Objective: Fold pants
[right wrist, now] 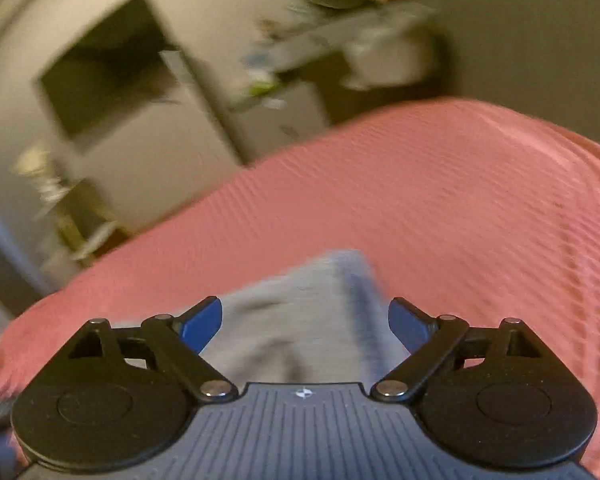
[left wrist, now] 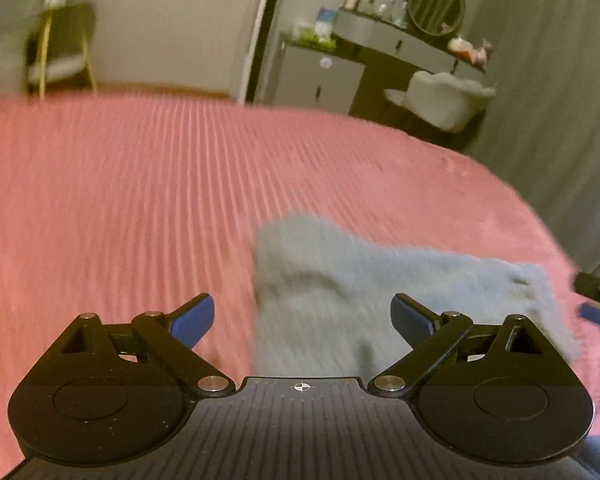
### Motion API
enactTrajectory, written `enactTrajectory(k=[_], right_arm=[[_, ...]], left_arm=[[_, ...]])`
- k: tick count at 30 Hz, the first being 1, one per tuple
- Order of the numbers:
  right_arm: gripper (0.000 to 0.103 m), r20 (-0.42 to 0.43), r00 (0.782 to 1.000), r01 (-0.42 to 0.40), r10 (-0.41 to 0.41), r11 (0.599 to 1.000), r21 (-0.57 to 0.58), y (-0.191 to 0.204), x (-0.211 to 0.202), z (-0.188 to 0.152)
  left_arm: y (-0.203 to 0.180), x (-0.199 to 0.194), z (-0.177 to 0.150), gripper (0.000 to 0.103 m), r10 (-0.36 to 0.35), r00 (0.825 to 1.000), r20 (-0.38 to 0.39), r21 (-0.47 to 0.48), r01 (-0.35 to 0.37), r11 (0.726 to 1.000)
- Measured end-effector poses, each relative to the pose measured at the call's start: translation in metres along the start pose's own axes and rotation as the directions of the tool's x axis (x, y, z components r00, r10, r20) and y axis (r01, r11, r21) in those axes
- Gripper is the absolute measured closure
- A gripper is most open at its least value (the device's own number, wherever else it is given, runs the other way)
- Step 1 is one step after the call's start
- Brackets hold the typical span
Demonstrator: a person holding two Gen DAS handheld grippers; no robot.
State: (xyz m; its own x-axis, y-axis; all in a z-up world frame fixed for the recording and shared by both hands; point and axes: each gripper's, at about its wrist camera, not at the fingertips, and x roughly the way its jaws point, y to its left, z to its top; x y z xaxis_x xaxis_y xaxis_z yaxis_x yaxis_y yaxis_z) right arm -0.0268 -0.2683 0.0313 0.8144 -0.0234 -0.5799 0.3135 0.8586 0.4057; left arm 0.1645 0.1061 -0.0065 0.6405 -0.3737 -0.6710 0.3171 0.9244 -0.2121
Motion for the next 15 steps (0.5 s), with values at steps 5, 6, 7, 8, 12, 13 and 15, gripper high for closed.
enactTrajectory(k=[5,6,7,8,12,13,15], right_arm=[[0.059,-0.159,0.979,-0.130,0.128,0.992,-0.001,0.026,0.034,-0.041],[0.070,-0.193,0.977,-0.100,0.095,0.995,-0.018,0.027,0.043,-0.047],[0.077,-0.201,0.978,-0.066,0.053,0.996,-0.061,0.029,0.048,-0.052],[0.081,-0.196,0.980,-0.044,0.021,0.992,-0.116,0.032,0.049,-0.057],[0.086,-0.215,0.976,-0.039,0.016,0.994,-0.103,0.027,0.045,-0.055],[0.087,-0.217,0.976,-0.038,0.016,0.995,-0.097,0.025,0.046,-0.054],[0.092,-0.216,0.976,-0.030,0.009,0.995,-0.097,0.017,0.032,-0.060]], left_arm=[[0.005,0.065,0.022,0.043,-0.142,0.969,-0.201,0.034,0.152,0.988],[0.008,0.078,0.024,0.044,-0.172,0.955,-0.241,0.011,0.180,0.984],[0.008,0.088,0.026,0.048,-0.167,0.955,-0.247,0.020,0.177,0.984],[0.007,0.096,0.031,0.053,-0.168,0.955,-0.245,0.032,0.181,0.983],[0.013,0.116,0.055,0.073,-0.184,0.963,-0.198,-0.047,0.178,0.983],[0.019,0.112,0.059,0.076,-0.172,0.973,-0.151,-0.086,0.161,0.983],[0.029,0.100,0.065,0.072,-0.030,0.999,-0.045,-0.125,0.025,0.992]])
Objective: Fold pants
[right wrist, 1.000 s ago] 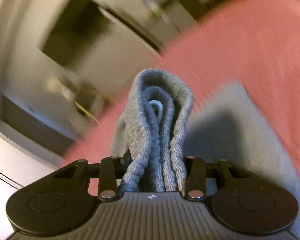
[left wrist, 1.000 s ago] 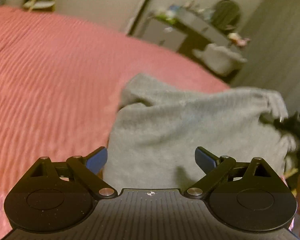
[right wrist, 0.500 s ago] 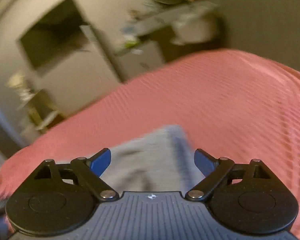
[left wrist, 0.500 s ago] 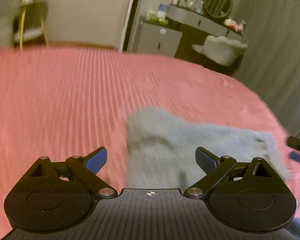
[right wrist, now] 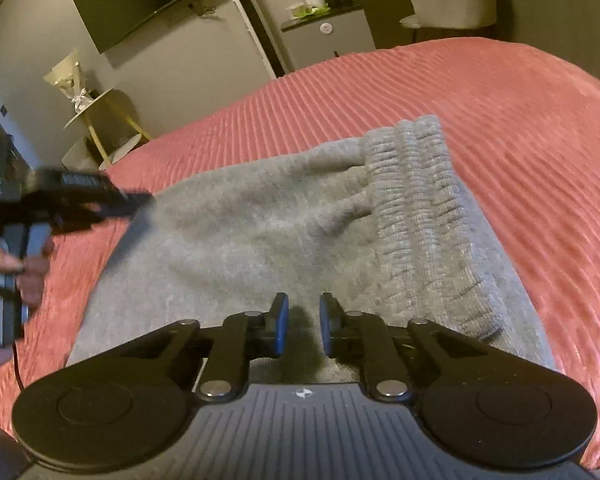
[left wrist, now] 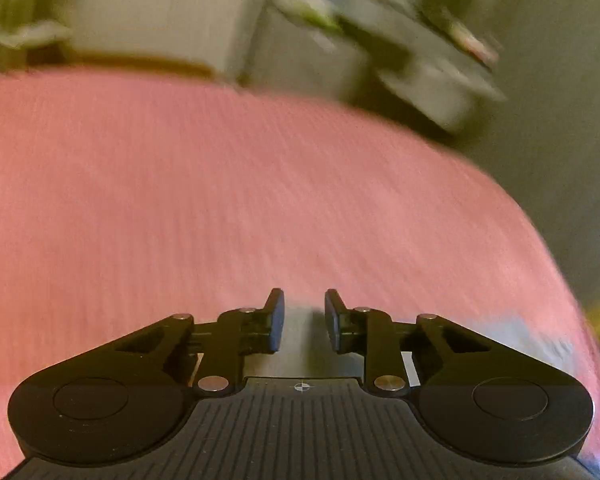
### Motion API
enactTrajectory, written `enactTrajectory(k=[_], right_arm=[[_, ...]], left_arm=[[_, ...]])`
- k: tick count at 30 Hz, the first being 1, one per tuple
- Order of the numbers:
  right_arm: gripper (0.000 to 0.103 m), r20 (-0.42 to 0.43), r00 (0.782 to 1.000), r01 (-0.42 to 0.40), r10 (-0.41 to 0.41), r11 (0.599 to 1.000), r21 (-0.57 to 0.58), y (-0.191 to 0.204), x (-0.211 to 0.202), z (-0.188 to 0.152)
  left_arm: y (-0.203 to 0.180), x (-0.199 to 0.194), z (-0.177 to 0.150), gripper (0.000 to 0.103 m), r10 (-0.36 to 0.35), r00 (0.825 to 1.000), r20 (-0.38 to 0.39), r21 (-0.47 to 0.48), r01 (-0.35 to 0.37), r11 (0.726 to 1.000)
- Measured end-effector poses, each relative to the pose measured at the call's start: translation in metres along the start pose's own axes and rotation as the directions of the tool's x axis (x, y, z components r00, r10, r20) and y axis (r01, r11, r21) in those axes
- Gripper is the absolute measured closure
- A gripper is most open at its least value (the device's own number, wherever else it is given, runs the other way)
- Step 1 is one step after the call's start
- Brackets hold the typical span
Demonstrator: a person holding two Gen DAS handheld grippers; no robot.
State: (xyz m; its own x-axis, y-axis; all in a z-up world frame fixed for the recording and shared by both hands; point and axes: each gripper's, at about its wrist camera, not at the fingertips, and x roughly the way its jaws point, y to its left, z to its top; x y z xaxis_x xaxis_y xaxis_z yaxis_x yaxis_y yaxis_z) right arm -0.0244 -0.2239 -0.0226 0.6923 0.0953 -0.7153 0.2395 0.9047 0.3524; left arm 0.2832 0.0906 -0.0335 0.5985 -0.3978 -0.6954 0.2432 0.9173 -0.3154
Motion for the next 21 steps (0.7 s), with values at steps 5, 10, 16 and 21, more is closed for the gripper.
enactTrajectory(k=[5,10,16,21], right_arm=[[0.094,0.010,1.000,-0.023,0.023,0.999,0.039,-0.006,-0.008,0.001],[0.094,-0.014,1.000,-0.014,0.015,0.999,0.046,-0.007,-0.005,0.005],[0.087,0.014,1.000,-0.011,0.010,0.994,0.105,-0.013,-0.019,0.011],[0.045,0.005,1.000,-0.010,0.010,1.000,0.018,0.010,-0.022,0.009]], left_arm=[[-0.012,-0.030,-0.037,0.057,-0.063,0.991,-0.120,0.113,0.076,0.991],[-0.050,-0.049,-0.135,0.047,0.135,0.964,-0.227,0.346,-0.050,0.937],[-0.062,-0.093,-0.157,0.037,0.066,0.977,-0.202,0.280,-0.008,0.960],[-0.055,-0.081,-0.163,0.031,0.101,0.968,-0.230,0.261,-0.038,0.965]])
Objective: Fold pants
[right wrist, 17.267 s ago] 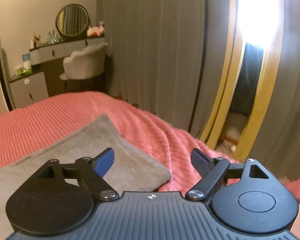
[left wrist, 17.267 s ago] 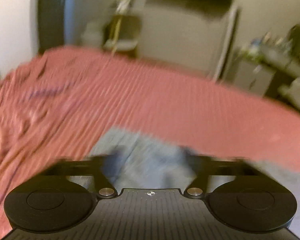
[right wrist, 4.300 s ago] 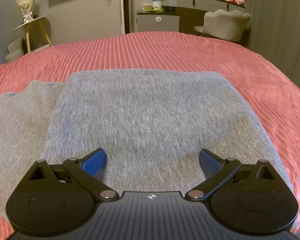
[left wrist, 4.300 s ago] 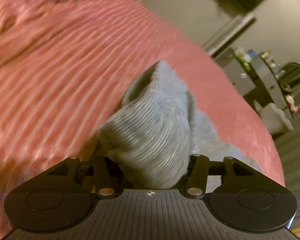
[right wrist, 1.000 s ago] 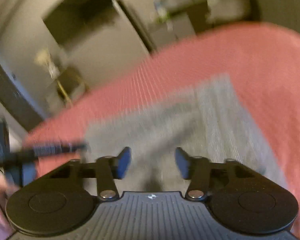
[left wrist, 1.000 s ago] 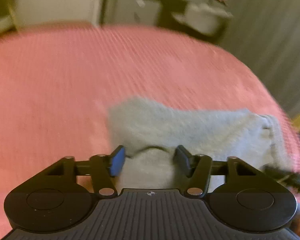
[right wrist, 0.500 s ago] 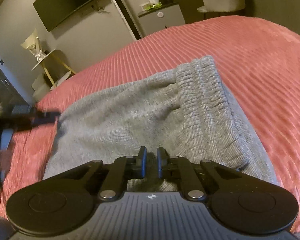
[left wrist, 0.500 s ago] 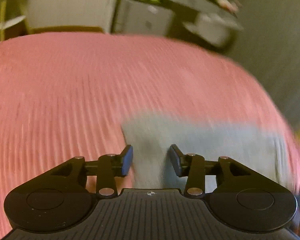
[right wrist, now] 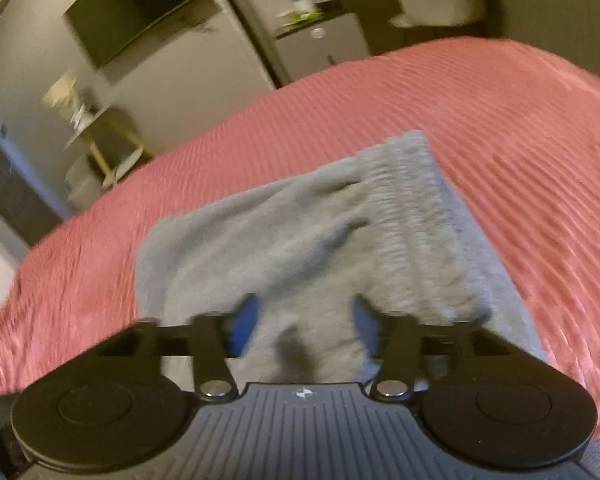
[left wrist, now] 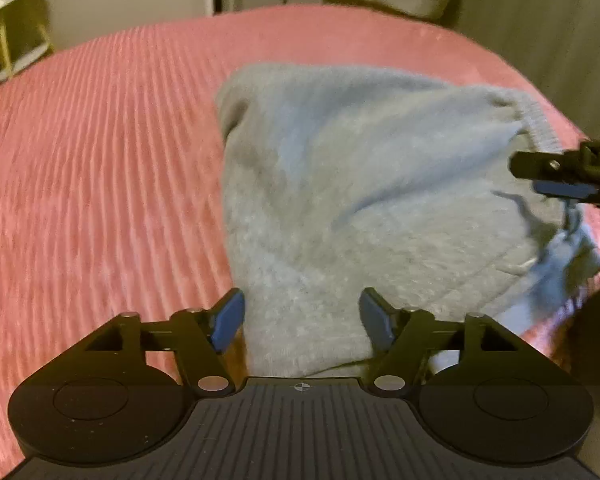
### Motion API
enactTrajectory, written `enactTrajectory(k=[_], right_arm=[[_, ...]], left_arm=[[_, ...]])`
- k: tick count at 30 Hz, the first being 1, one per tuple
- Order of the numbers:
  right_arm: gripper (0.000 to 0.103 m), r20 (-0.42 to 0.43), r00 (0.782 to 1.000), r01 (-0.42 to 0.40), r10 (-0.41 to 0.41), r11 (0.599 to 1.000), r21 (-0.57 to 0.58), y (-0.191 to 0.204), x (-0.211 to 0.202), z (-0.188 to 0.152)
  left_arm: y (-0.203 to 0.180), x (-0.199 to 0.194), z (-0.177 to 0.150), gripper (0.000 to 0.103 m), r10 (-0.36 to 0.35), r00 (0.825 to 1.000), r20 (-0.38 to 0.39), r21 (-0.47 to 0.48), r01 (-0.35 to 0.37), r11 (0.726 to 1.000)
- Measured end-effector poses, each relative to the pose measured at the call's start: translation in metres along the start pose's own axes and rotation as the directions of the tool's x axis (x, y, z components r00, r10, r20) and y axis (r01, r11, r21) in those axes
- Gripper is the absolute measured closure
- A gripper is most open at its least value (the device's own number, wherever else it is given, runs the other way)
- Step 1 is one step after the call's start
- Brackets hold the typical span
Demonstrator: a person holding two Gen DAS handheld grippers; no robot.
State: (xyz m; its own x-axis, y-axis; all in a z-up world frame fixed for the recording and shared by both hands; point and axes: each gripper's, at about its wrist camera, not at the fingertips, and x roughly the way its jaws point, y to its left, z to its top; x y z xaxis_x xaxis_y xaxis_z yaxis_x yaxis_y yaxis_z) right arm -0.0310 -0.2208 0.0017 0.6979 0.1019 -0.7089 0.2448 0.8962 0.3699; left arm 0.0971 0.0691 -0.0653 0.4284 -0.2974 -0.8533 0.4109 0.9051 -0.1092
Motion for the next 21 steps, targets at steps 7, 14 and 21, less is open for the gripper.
enactTrajectory(k=[7,14,21], right_arm=[[0.045,0.004,0.990,0.140,-0.142,0.970,-0.198,0.031,0.002,-0.009],[0.041,0.031,0.984,0.178,-0.175,0.966,-0.188,0.031,-0.011,-0.001],[0.015,0.144,0.935,0.352,-0.325,0.905,-0.239,0.033,-0.018,0.008]], left_arm=[[0.005,-0.024,0.001,0.038,-0.051,0.998,0.039,-0.078,0.054,0.996],[-0.002,-0.028,-0.002,0.038,-0.038,0.997,0.064,-0.046,0.041,0.998],[-0.008,-0.041,0.000,0.036,-0.054,0.990,0.127,-0.006,0.055,0.998]])
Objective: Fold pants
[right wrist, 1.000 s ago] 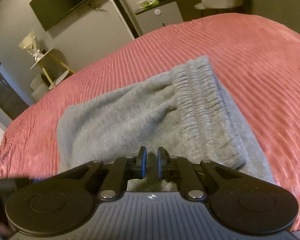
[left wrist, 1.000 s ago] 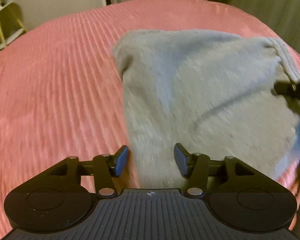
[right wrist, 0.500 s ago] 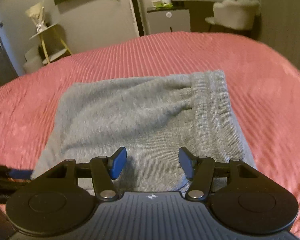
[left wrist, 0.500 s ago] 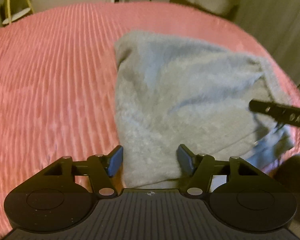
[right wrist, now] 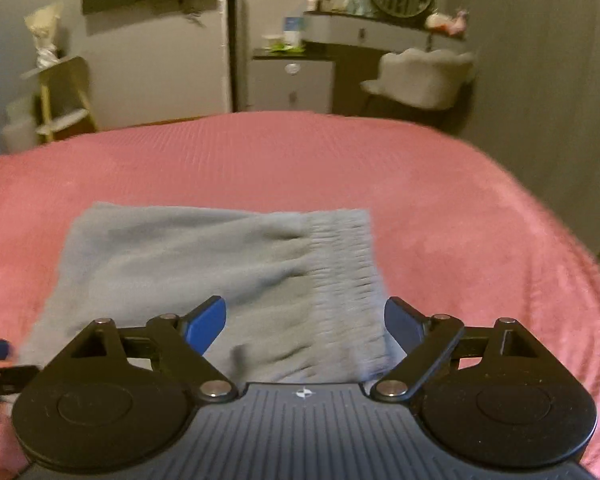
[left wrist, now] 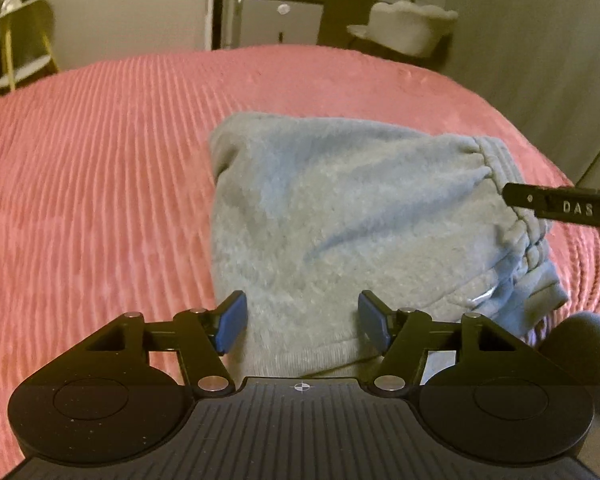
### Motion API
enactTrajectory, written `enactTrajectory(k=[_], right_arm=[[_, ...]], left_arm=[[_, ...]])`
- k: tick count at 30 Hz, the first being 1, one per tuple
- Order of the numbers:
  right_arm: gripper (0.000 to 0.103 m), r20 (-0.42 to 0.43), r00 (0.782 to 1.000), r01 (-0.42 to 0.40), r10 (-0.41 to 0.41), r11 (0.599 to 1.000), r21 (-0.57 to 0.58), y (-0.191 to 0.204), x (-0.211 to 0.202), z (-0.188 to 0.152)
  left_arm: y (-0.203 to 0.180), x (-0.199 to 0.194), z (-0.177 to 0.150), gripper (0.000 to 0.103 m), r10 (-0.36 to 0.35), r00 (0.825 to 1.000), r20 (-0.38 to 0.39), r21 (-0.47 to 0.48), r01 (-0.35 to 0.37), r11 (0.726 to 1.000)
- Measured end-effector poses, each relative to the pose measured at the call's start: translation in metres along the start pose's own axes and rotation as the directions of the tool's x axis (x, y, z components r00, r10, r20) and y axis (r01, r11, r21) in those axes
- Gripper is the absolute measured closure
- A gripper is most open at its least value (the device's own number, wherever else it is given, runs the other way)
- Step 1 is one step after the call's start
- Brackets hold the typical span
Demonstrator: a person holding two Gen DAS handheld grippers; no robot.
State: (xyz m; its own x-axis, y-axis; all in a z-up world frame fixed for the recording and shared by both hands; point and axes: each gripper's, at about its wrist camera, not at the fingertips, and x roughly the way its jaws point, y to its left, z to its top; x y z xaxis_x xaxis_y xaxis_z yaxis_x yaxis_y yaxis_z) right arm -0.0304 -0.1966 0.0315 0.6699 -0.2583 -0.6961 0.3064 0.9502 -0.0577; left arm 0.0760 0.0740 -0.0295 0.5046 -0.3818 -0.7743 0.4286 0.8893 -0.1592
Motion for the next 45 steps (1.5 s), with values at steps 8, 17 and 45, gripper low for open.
enactTrajectory(k=[8,17,45], right_arm=[[0.022,-0.187,0.977,-0.078,0.103,0.988,0.136,-0.036,0.055,-0.016],[0.048,-0.128,0.965,-0.212,0.230,0.968,0.137,-0.068,0.022,-0.028],[0.002,-0.263,0.917,-0.250,0.300,0.946,0.208,-0.091,0.060,-0.018]], left_arm=[[0.014,0.004,0.009,0.029,-0.012,1.000,-0.005,-0.059,0.012,0.998],[0.056,0.010,0.025,0.023,-0.065,0.998,-0.003,-0.209,0.063,0.976],[0.062,0.047,0.024,0.013,-0.196,0.970,-0.143,-0.241,0.158,0.958]])
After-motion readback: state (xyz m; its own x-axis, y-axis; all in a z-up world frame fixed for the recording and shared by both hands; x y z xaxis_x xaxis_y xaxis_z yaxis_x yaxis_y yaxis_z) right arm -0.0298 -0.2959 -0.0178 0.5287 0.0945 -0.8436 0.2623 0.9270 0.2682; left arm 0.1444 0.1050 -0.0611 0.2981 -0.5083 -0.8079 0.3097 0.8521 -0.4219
